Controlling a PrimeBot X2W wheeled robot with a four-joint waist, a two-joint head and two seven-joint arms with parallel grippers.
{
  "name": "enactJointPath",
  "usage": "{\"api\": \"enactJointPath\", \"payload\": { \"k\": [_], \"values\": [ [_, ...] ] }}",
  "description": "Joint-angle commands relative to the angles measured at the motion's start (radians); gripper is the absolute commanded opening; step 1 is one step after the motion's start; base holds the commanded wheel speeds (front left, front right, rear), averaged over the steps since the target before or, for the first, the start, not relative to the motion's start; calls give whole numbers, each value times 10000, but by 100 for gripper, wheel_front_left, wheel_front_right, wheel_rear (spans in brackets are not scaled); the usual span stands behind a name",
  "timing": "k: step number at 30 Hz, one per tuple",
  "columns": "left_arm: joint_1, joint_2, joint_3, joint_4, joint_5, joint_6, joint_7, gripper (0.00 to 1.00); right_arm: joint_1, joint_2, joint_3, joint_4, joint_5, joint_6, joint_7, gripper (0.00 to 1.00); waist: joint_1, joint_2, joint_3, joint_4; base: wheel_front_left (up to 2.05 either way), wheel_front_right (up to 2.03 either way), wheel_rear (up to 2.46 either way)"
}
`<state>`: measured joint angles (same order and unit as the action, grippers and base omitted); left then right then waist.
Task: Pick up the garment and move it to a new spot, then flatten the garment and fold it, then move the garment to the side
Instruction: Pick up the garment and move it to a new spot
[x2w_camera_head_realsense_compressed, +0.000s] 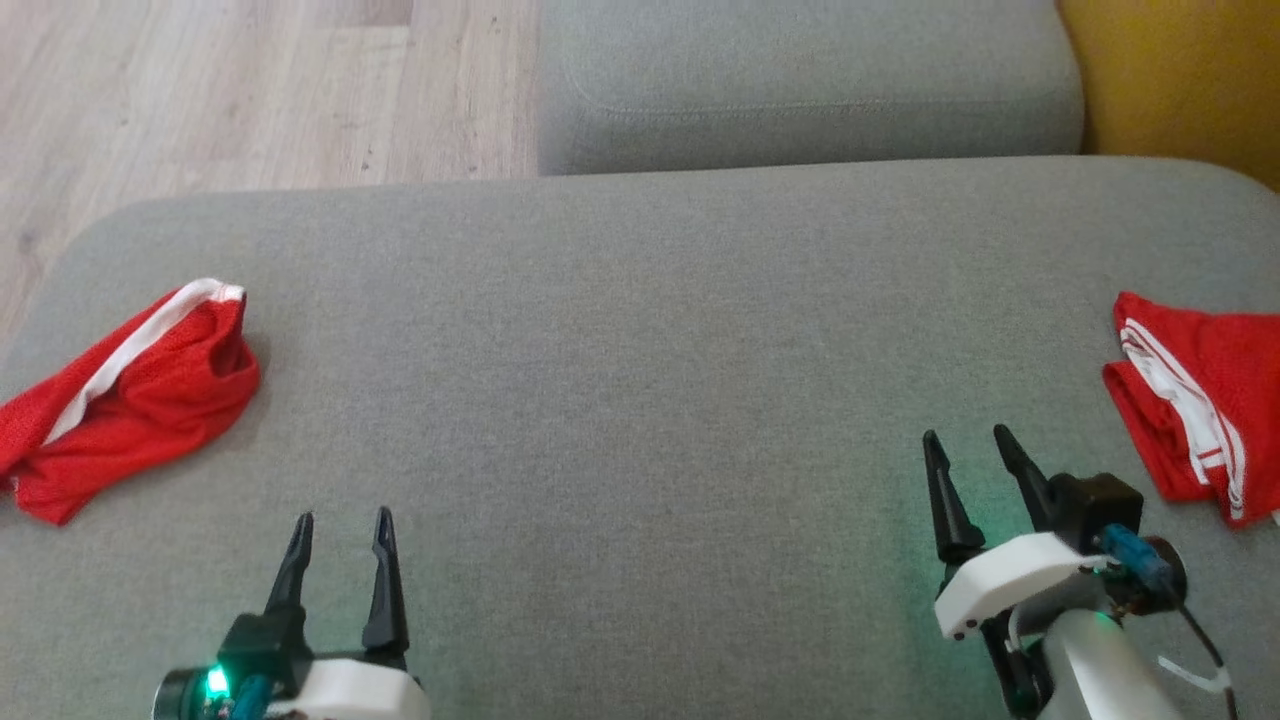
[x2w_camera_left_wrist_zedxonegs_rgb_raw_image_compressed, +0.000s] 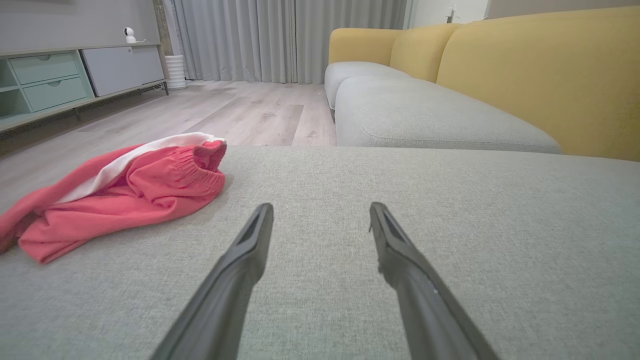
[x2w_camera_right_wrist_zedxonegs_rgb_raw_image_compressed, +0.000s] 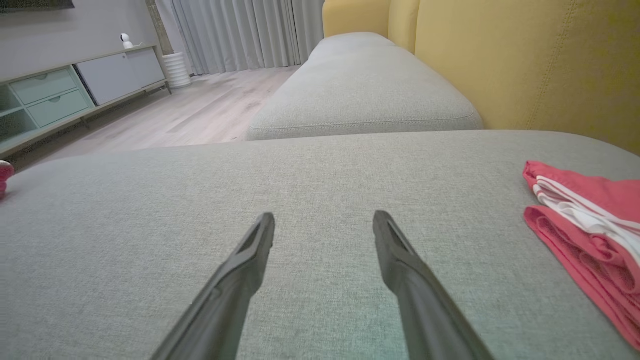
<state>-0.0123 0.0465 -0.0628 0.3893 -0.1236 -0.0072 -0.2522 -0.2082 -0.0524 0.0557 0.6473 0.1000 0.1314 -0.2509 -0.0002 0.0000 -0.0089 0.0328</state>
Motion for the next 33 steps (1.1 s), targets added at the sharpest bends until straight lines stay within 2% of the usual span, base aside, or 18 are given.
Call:
{"api": "enactJointPath", "payload": {
  "k": [1, 10, 15, 21, 27, 33],
  "values": [
    [-210, 37, 394, -326, 29, 96, -95, 100, -182, 20, 296, -327, 91, -7, -108, 100, 2, 0, -85, -22, 0, 0, 0],
    [-33, 37, 422, -365, -99, 166, -95, 100, -102, 21, 396, -313, 250, -7, -108, 100, 2, 0, -164, 13, 0, 0, 0],
    [-84, 37, 402, -329, -216, 241, -95, 100, -135, 21, 403, -325, 189, -7, -108, 100, 2, 0, -74, 479, 0, 0, 0],
    [-71, 37, 444, -186, -188, 233, -95, 100, -131, 22, 589, -321, 532, -7, -108, 100, 2, 0, -6, 1877, 0, 0, 0],
    [161, 37, 1103, -128, 39, 148, -95, 100, -177, 22, 1047, -275, 796, -7, -108, 100, 2, 0, -9, 3593, 0, 0, 0],
    [318, 38, 1518, -109, 152, -2, -95, 100, -344, 22, 1539, -166, 1079, -7, -108, 100, 2, 0, 79, 4251, 0, 0, 0]
  ]
}}
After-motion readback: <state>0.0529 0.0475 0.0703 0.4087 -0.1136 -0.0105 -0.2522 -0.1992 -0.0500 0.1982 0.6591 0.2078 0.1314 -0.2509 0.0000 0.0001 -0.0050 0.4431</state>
